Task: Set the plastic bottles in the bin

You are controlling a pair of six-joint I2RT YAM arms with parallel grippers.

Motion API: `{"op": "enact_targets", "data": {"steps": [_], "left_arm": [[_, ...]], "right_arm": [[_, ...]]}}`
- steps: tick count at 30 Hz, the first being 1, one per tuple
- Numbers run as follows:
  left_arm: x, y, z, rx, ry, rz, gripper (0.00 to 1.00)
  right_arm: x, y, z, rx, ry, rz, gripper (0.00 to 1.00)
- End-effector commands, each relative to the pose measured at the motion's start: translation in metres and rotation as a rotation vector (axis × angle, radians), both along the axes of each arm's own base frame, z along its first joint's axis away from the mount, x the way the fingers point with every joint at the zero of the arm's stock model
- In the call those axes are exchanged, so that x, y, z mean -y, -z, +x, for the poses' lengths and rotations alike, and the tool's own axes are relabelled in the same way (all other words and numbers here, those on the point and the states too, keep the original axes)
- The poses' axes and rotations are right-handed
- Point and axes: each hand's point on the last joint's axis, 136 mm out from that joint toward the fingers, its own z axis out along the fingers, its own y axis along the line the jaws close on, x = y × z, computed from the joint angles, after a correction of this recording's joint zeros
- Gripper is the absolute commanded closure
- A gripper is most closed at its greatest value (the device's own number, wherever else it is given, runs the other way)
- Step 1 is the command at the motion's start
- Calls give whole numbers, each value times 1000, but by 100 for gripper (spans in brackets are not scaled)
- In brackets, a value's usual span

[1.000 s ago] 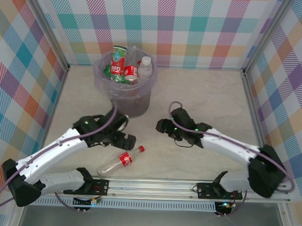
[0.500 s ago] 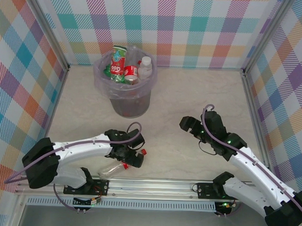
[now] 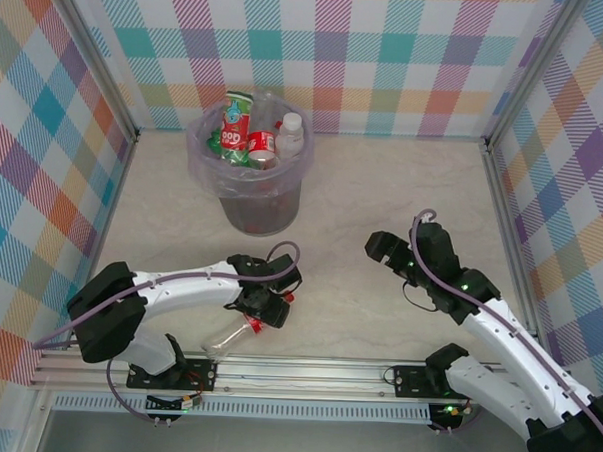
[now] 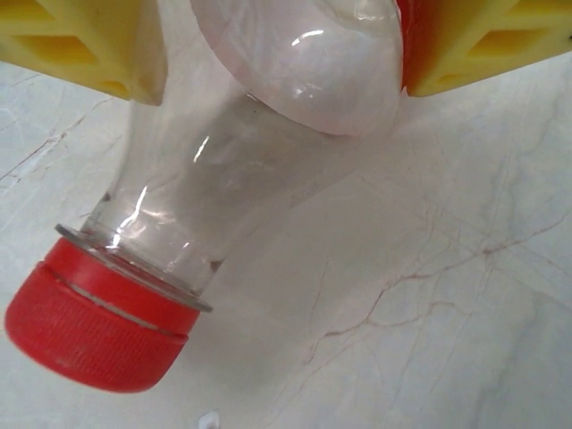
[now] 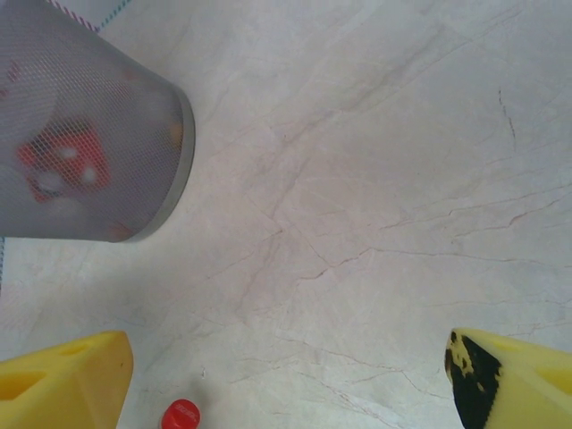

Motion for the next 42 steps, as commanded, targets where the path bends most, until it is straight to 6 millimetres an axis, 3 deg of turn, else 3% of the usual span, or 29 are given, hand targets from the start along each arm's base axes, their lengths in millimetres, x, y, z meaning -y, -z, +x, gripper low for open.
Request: {"op": "enact_targets", "data": {"steps": [1, 4, 7, 10, 13, 15, 19, 24, 28, 31, 38, 39, 42], "left_arm": [[3, -23, 11, 50, 45, 25, 38], [7, -58, 33, 123, 38, -2, 38], [12, -113, 58, 244, 10, -105, 40], [34, -199, 81, 390, -1, -382, 40], [47, -302, 102, 563, 10, -650, 45], [47, -355, 113, 659, 30, -736, 47], [22, -435, 143, 892, 5, -789, 51], [-44, -508, 182, 1211, -231, -789, 55], [-107, -534, 207, 1448, -457, -685, 53], [-135, -529, 239, 1452, -559, -641, 53], [-155, -478, 312, 1279, -662, -739, 54], [-156, -464, 319, 1222, -674, -737, 54], [-158, -450, 334, 1148, -674, -785, 54]], "right_arm": [[7, -4, 4, 23, 14, 9, 10], [2, -46, 32, 121, 2, 79, 10], [-5, -86, 59, 212, 10, 124, 10], [-15, -109, 77, 280, 13, 202, 10], [-27, -108, 85, 270, -13, 246, 10], [-35, -102, 84, 263, -48, 284, 10], [-37, -105, 77, 265, -66, 315, 10], [-35, -121, 62, 300, -100, 324, 9], [-28, -116, 54, 306, -84, 304, 9], [-24, -118, 50, 316, -81, 285, 9], [-16, -124, 43, 331, -68, 249, 9], [-13, -124, 42, 332, -62, 241, 9], [-4, -126, 38, 346, -32, 213, 9]]}}
